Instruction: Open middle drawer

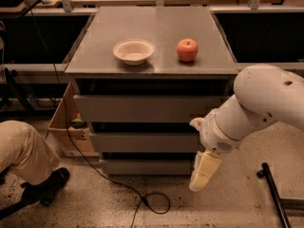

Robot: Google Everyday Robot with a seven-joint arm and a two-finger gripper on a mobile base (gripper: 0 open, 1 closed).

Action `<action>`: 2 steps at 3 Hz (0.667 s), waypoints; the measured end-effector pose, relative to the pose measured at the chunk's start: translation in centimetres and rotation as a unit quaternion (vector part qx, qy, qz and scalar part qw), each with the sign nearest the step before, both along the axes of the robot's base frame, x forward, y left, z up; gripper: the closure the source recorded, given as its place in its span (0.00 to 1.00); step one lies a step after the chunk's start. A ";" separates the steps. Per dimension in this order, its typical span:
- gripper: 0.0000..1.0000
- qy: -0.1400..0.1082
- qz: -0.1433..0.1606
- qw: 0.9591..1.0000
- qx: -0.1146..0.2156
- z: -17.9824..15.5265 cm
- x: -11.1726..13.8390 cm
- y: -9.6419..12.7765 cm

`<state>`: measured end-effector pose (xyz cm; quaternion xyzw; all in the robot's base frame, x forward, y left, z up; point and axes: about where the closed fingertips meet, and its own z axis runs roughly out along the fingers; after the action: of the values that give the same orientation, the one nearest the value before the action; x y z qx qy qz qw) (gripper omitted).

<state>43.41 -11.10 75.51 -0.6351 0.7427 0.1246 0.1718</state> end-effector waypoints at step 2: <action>0.00 0.007 0.003 0.998 0.066 -4.5 2.4 3.3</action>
Offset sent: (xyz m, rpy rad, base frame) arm 0.0582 0.0647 -0.0960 0.2666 0.0358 0.0133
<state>45.84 -7.83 70.99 -0.6233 0.7323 0.1783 0.2084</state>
